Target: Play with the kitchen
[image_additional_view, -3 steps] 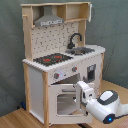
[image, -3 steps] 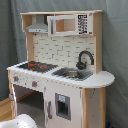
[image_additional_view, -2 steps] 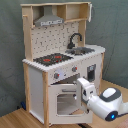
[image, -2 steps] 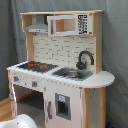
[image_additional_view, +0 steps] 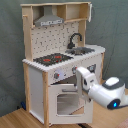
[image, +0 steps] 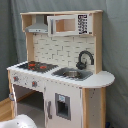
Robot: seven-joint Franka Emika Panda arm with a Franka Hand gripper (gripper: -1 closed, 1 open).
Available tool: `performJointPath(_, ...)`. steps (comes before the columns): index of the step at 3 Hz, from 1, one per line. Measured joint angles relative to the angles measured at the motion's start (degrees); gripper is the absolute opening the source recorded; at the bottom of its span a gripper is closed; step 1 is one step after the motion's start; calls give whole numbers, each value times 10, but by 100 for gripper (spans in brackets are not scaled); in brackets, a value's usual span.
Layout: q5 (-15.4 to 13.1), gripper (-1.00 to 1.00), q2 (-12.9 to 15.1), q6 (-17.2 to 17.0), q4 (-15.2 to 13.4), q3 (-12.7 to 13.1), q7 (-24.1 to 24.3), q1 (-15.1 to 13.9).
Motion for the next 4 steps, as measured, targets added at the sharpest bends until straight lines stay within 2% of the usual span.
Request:
performJointPath(1, 0, 100, 9, 6, -1, -32, -65, 9)
performJointPath(2, 0, 100, 22, 11, -7, -52, -118, 15)
performJointPath(3, 0, 100, 44, 14, -29, -64, -168, 19)
performJointPath(4, 0, 100, 73, 22, -70, -86, -213, 30)
